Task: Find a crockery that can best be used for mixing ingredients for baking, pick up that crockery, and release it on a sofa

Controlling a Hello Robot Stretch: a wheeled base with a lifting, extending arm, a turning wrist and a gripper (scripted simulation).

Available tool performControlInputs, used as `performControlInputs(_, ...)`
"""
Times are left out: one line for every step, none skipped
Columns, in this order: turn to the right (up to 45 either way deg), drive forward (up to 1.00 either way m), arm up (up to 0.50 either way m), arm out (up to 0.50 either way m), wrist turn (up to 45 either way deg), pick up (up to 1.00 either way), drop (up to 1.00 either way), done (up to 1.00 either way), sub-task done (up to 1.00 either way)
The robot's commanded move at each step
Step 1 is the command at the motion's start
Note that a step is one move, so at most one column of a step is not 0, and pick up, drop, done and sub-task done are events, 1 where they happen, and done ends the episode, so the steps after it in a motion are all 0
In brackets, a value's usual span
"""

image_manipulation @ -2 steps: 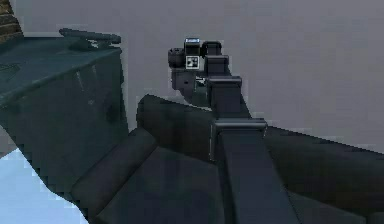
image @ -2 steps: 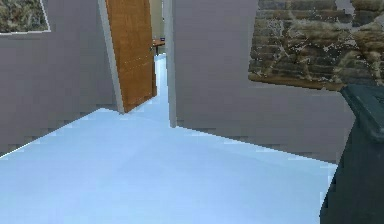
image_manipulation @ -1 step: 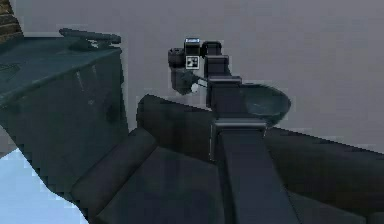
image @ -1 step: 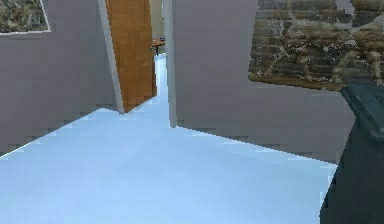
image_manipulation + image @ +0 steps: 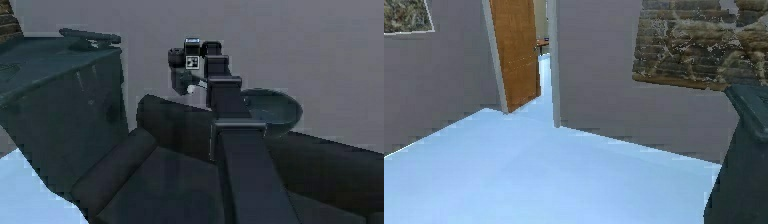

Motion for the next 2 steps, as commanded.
performControlInputs(0.0, 0.0, -0.4, 0.0, 0.0, 0.0, 0.0, 0.0, 0.0)
performControlInputs(0.0, 0.0, -0.32, 0.0, 0.0, 0.0, 0.0, 0.0, 0.0)
